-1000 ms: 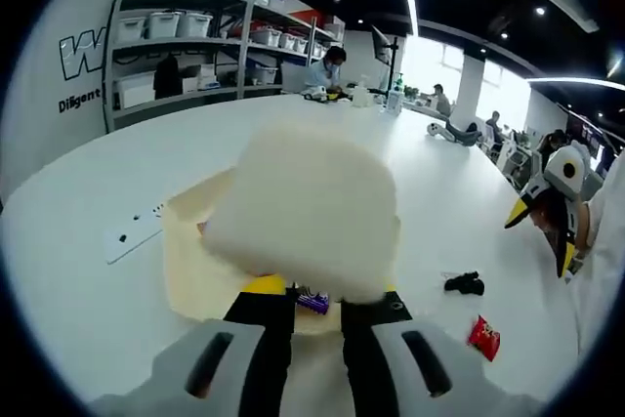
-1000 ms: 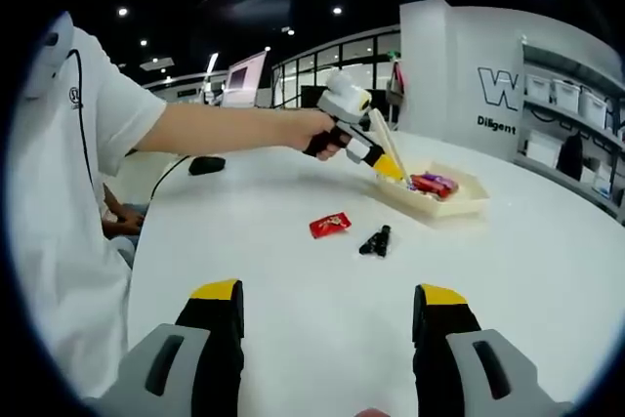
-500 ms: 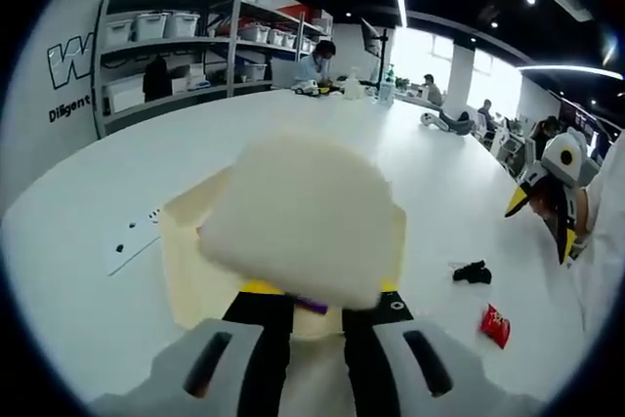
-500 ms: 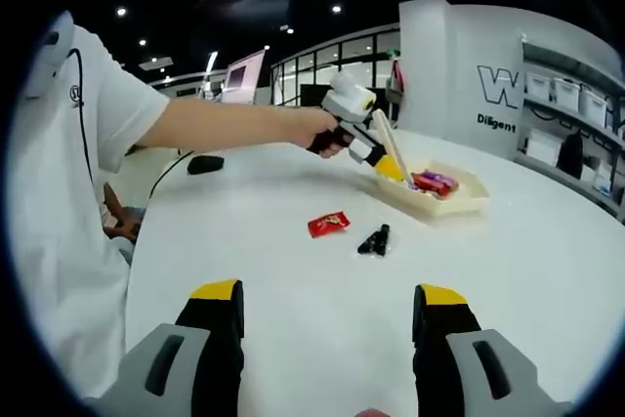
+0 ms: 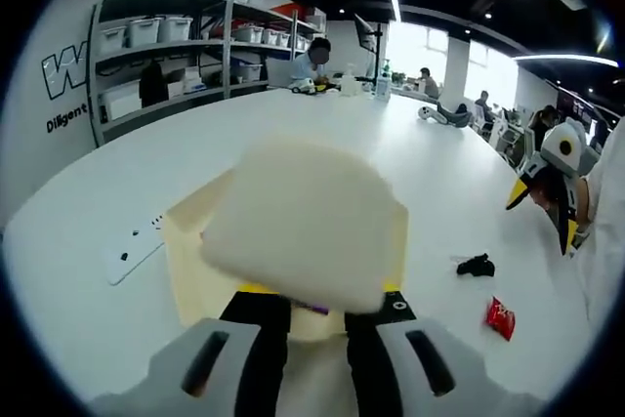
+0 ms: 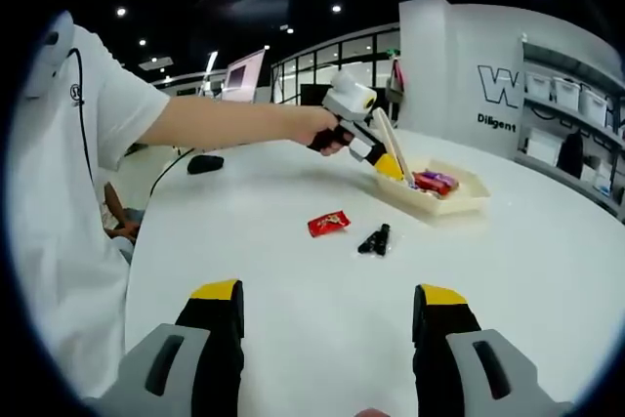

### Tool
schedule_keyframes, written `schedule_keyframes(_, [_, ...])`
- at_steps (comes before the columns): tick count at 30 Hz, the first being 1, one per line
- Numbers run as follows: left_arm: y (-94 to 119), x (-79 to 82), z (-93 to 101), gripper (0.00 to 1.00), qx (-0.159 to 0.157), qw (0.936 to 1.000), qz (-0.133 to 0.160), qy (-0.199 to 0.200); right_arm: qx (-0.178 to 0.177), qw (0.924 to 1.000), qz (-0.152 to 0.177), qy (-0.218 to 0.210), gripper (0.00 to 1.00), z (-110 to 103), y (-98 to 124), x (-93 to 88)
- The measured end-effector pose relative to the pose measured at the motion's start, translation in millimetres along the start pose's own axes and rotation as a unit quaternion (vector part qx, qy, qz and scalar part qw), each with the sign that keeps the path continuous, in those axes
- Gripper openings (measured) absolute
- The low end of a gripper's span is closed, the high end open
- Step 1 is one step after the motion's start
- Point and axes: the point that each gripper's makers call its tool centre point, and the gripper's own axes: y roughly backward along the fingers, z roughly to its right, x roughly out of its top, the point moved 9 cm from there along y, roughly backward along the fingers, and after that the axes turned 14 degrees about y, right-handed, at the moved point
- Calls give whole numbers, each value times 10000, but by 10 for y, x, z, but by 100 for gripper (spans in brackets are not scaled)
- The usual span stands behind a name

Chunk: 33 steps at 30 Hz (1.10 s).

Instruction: Place the target food into the container with the food tongs after gripping and lifting it, then release it inside without dropping or visibly crushing the food.

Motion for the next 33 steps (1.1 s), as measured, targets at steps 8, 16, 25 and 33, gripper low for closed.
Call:
schedule_keyframes(8, [19,21,8,20,33,10000,38,-29,-4,10000,2,4,68,-7,7,1])
schedule_keyframes(16, [127,90,73,20,137,9997,175,-47,1,10000,18,28,68,-13,9,15])
schedule_keyframes(25, [321,148,218,20,250,9985,470,159,5,10000,37,58,68,-39,14,35])
schedule_keyframes(33, [518,17,466,20,225,9970,706,198,47,9999,35,99,68,-84,-8,53])
